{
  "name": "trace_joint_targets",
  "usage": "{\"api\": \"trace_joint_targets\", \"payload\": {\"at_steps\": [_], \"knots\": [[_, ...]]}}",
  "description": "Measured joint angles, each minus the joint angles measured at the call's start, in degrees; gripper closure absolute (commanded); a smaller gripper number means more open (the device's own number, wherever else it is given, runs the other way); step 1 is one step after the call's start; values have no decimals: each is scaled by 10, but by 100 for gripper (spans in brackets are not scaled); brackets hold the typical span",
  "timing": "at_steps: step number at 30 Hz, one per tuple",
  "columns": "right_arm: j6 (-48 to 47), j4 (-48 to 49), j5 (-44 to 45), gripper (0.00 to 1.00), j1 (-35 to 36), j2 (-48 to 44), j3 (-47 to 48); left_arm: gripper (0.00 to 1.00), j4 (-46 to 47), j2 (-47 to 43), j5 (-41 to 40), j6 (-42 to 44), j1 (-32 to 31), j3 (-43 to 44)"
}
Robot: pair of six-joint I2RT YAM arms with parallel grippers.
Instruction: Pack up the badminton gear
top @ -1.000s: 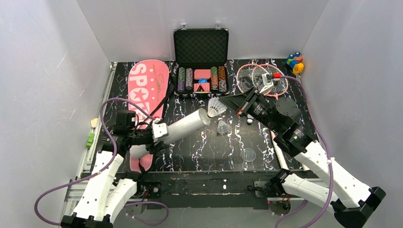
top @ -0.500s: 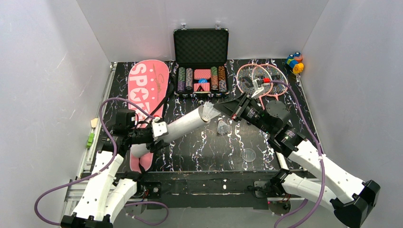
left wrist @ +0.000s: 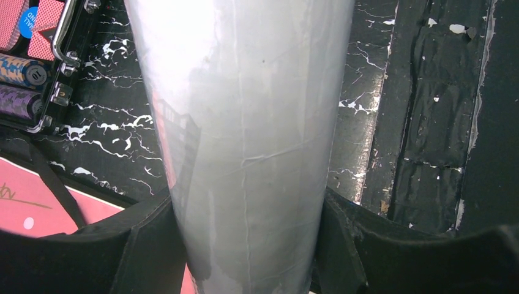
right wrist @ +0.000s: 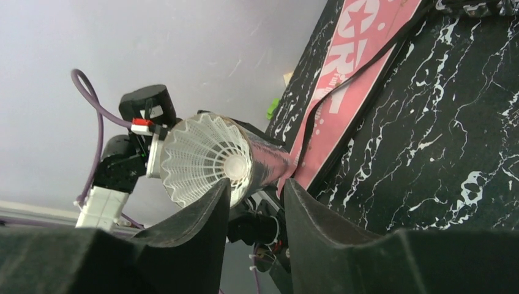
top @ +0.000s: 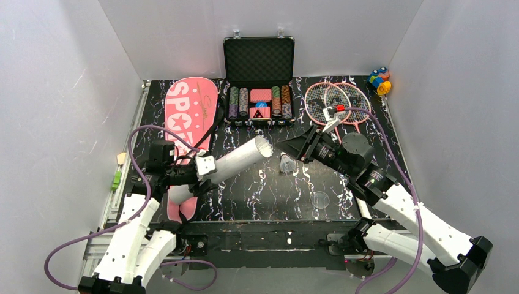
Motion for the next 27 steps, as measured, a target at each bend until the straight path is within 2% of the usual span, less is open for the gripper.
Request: {"api": "trace_joint_targets", "payload": {"at_steps": [8, 18, 27], "knots": [[-22, -26, -17, 53, 2, 16, 3, 56, 3, 5, -1, -1, 0, 3], [-60, -78, -52, 53, 5, 73, 70, 55, -4, 5, 0, 10, 0, 5], [-121, -200, -87, 51, 10, 170, 181, 55, -38, 5, -1, 49, 1, 10]]}}
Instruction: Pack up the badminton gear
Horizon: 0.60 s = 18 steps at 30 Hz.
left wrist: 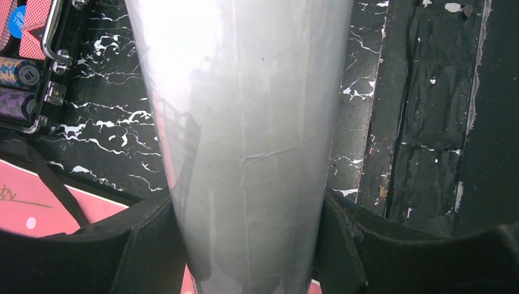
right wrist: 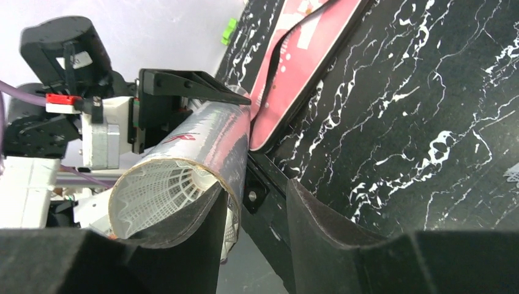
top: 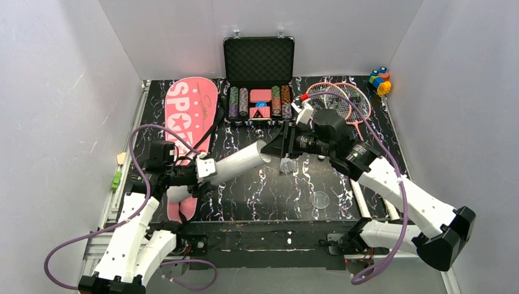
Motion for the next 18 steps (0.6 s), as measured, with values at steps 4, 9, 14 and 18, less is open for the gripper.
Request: {"api": "trace_joint_targets", "payload": {"at_steps": [4, 9, 14, 18], "knots": [[-18, -25, 0, 33, 13, 14, 12, 55, -7, 0, 1, 5, 1, 3], [-31, -44, 15, 19, 42, 40, 26, 55, -13, 0, 6, 11, 0, 10], [-39, -55, 39, 14, 49, 42, 40, 55, -14, -1, 14, 14, 1, 12], [-43, -74, 66, 12, 47, 12, 57, 55, -15, -1, 13, 15, 1, 12]]}}
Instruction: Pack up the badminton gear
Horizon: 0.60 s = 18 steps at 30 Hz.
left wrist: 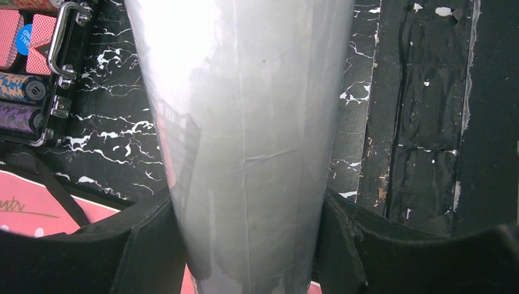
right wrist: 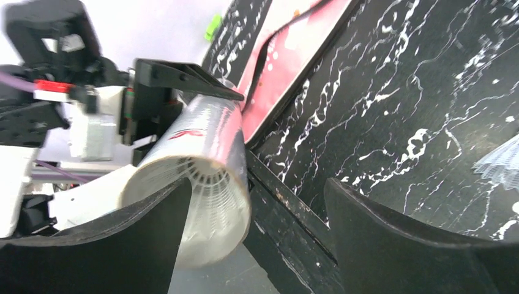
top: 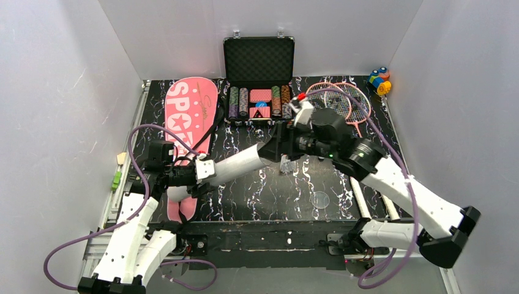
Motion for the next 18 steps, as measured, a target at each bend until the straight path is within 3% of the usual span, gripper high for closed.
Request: {"api": "trace_joint_targets", "payload": {"at_steps": [11, 15, 18], "knots": [[50, -48, 92, 11, -76, -158, -15, 55, 0, -6, -2, 6, 0, -2], [96, -51, 67, 11, -134, -129, -83, 55, 0, -9, -3, 6, 0, -2], [132, -44, 40, 11, -154, -56, -151, 55, -1, -12, -4, 6, 0, -2]]}}
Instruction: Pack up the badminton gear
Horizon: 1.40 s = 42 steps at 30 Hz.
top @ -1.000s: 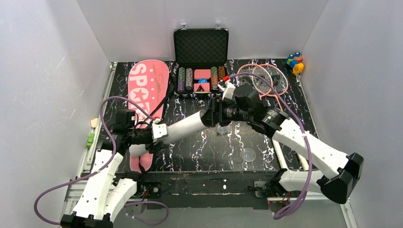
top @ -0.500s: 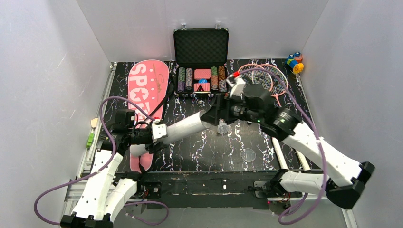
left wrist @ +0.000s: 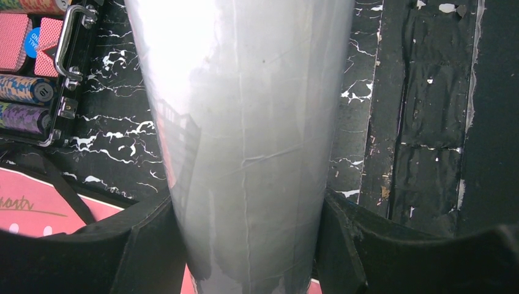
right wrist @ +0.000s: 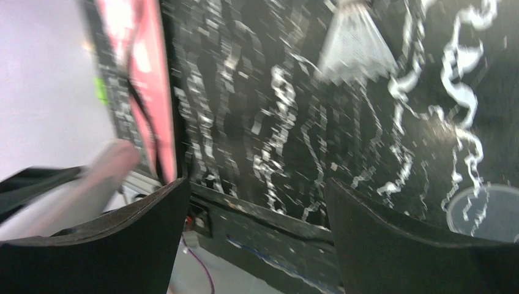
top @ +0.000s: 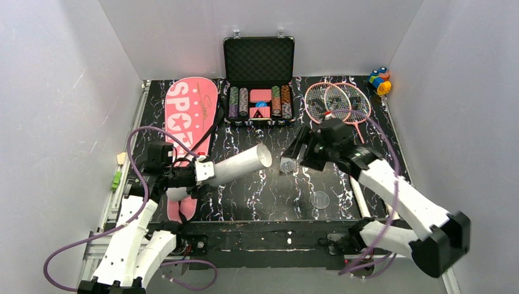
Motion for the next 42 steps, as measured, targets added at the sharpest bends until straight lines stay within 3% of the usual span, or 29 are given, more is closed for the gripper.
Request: {"api": "trace_joint_targets", "payload": {"at_steps": [4, 11, 20, 31, 42], "knots": [[42, 10, -22, 12, 0, 66, -59, 55, -3, -5, -2, 2, 0, 0], [110, 96, -21, 16, 0, 102, -72, 55, -14, -9, -6, 7, 0, 0], [173, 185, 23, 25, 0, 230, -89, 55, -16, -10, -9, 9, 0, 0], [183, 210, 116, 36, 0, 260, -81, 55, -27, -18, -12, 17, 0, 0], [164, 210, 167, 64, -20, 287, -68, 56, -31, -29, -14, 18, 0, -1]]}}
